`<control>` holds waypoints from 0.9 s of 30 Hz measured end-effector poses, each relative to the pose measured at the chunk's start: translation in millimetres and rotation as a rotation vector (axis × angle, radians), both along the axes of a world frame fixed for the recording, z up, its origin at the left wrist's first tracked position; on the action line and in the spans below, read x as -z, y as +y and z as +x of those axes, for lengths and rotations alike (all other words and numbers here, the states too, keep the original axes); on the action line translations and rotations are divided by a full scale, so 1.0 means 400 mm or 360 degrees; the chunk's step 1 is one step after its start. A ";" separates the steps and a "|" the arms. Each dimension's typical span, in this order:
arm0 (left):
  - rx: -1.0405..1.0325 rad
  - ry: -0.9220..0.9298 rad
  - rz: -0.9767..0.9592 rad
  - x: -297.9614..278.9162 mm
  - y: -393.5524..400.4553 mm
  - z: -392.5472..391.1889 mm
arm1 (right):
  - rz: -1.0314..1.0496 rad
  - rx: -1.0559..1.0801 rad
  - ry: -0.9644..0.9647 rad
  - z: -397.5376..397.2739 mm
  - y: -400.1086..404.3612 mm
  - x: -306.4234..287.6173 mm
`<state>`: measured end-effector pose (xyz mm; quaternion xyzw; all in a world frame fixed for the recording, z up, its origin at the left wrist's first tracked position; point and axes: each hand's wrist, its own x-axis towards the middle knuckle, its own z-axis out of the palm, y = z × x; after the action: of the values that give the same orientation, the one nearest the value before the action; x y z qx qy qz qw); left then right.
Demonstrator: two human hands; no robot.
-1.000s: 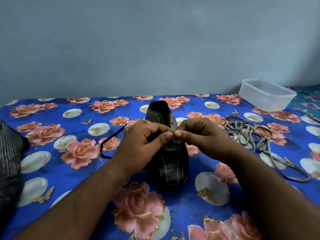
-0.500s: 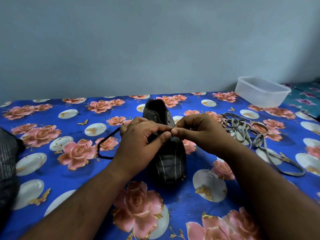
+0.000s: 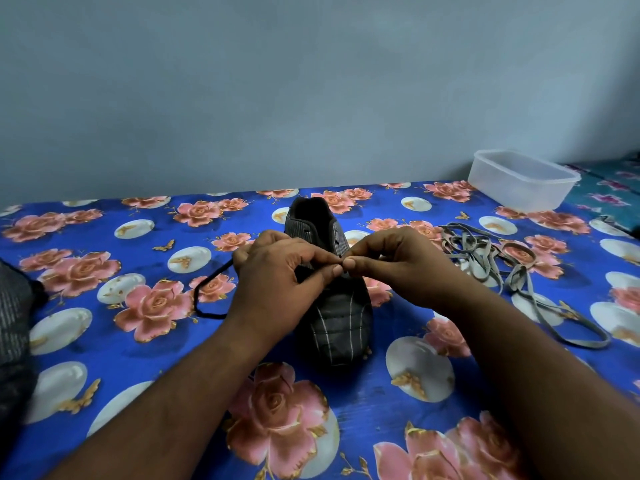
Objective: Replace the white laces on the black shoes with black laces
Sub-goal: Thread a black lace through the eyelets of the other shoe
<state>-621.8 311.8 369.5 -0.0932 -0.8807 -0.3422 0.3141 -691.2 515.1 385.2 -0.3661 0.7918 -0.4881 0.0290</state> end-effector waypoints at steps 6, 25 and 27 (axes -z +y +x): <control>-0.0107 -0.0036 -0.0054 0.003 0.009 -0.004 | -0.0066 0.0089 0.0008 -0.004 -0.005 0.006; -0.0311 -0.0216 -0.0356 0.006 0.014 -0.009 | 0.0456 0.0150 0.0562 -0.019 -0.001 0.027; -0.0331 -0.0258 -0.0374 0.007 0.015 -0.011 | 0.0444 0.0136 0.0544 -0.018 0.003 0.026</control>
<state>-626.2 317.7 366.6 -0.0097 -0.9419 -0.2090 0.2628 -698.5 516.3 374.7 -0.4020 0.8598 -0.3055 -0.0761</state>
